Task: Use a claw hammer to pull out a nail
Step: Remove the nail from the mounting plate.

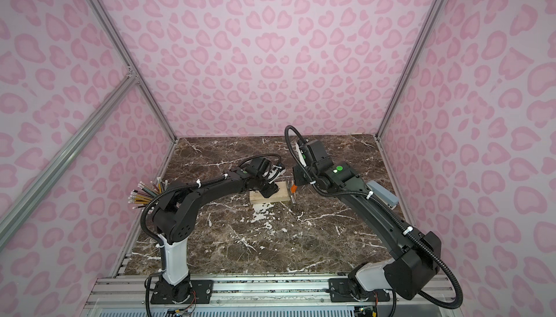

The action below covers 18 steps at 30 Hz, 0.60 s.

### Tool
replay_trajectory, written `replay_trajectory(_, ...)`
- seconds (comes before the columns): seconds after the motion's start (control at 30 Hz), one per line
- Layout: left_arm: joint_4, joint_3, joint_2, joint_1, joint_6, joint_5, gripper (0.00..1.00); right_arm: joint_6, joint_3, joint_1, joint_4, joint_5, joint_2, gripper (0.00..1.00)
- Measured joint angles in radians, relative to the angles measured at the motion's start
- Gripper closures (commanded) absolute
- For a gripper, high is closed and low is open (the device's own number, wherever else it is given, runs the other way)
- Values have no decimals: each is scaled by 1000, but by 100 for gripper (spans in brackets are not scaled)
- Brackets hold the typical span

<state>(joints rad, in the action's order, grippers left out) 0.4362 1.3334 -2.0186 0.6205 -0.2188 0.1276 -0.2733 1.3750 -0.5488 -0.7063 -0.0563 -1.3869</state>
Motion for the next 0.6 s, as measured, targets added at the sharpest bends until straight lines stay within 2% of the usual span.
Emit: replay_trajectory(0.6, -9, 13, -15, 6, 2, 2, 52, 4, 51, 7, -70, 48, -56, 100)
